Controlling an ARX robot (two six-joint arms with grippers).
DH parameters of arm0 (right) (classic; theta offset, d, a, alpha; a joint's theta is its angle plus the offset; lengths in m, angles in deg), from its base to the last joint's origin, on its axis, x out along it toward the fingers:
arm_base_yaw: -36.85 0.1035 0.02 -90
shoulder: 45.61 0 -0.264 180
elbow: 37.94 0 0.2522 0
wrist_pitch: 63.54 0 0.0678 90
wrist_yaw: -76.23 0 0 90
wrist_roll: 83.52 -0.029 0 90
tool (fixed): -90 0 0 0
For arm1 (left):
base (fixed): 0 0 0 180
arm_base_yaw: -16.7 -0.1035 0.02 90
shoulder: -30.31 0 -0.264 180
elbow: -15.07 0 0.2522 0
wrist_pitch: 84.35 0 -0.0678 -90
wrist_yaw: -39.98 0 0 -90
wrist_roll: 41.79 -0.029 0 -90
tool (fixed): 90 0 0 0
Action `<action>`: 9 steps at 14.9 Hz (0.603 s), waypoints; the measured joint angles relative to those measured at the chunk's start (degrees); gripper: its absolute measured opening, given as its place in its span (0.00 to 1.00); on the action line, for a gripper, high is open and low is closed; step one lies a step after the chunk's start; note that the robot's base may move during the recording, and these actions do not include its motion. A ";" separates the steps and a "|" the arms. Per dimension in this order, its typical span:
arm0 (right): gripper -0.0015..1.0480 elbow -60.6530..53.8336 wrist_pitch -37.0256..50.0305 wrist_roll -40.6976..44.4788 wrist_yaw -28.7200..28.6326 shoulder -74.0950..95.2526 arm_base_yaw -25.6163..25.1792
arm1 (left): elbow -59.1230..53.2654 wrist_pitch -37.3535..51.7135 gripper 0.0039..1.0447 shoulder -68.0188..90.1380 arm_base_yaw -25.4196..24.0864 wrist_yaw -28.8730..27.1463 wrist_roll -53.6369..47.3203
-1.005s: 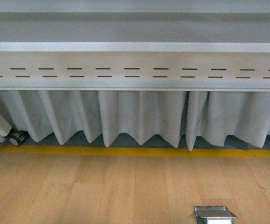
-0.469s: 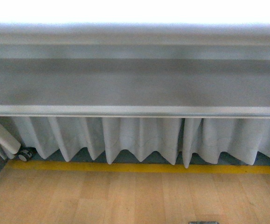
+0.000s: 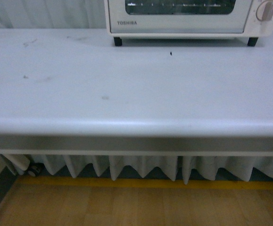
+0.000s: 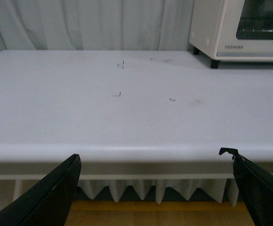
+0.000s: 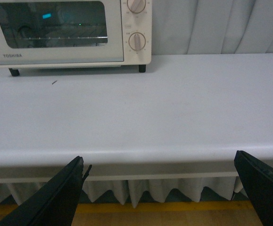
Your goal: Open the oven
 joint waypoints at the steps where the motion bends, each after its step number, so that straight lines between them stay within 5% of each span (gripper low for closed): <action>1: 0.94 0.00 0.11 0.00 0.04 -0.02 0.00 | 0.00 -0.02 0.94 0.00 0.00 0.00 -0.02; 9: 0.94 0.00 0.20 0.00 0.04 -0.02 0.00 | 0.00 0.04 0.94 0.00 0.00 -0.04 0.00</action>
